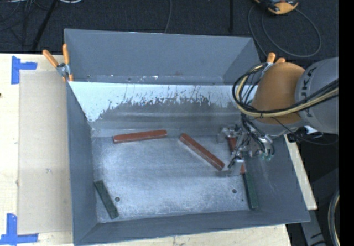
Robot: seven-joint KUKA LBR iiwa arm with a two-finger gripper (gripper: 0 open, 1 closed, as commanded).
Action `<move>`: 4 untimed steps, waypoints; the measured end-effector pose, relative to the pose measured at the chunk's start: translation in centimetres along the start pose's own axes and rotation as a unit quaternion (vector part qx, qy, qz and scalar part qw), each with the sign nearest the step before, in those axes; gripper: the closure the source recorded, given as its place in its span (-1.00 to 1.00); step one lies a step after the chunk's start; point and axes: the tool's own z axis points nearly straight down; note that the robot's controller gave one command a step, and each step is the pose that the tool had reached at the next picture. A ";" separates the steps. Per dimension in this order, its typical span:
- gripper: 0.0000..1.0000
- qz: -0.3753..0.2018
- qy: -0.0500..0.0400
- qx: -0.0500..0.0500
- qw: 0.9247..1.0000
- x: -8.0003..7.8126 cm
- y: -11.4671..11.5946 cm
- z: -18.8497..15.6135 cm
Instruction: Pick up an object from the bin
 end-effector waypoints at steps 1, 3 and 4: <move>-1.00 0.000 0.000 0.000 1.000 0.0 0.0 0.0; 1.00 -0.017 0.003 -0.001 1.000 3.1 -9.3 3.7; -1.00 -0.018 -0.010 0.001 1.000 2.5 -9.4 3.4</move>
Offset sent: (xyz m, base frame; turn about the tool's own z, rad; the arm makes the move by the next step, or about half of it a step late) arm -0.0179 -0.0834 -0.0255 -0.0677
